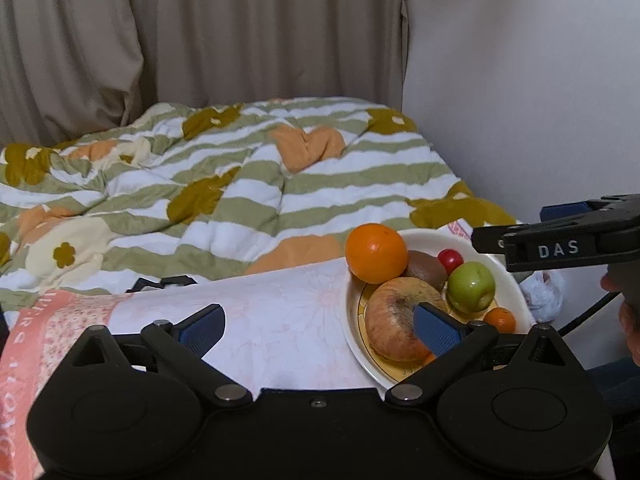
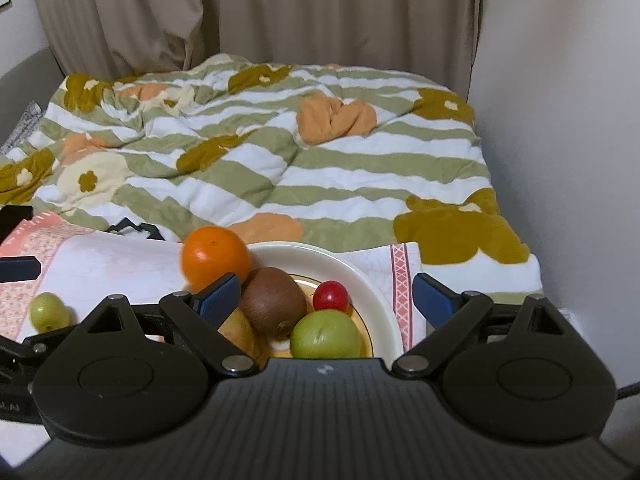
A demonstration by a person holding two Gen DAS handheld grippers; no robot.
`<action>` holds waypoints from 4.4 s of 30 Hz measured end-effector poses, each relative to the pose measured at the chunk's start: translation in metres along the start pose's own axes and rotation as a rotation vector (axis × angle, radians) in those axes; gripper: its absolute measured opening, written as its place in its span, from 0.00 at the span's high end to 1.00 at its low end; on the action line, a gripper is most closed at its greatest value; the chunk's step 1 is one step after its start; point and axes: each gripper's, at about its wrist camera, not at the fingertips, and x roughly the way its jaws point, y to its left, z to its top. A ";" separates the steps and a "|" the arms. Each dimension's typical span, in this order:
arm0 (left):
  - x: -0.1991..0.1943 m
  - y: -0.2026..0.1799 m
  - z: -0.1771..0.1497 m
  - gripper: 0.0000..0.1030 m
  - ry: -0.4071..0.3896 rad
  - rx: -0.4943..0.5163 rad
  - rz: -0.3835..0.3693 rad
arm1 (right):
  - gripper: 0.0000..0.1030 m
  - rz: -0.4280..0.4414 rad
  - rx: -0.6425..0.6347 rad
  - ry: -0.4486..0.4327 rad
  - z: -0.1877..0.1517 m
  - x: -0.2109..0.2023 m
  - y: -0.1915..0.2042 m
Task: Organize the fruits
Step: 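Open both tools to release the fruits in the bowl and withdraw, then grasp the green apple with the left tool while the right tool grasps the last mandarin, then carry the green apple and mandarin into the white bowl and open both tools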
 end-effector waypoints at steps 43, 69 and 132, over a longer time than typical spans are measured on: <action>-0.051 0.127 -0.077 0.00 -0.050 0.270 -0.057 | 0.00 -0.257 0.327 -0.002 -0.150 -0.122 0.116; 0.061 0.151 -0.072 0.43 0.129 0.171 -0.239 | 0.00 -0.267 0.306 0.105 -0.170 -0.027 0.125; -0.069 -0.013 -0.049 0.46 -0.106 -0.015 -0.162 | 0.51 -0.046 0.055 -0.035 -0.106 -0.123 0.013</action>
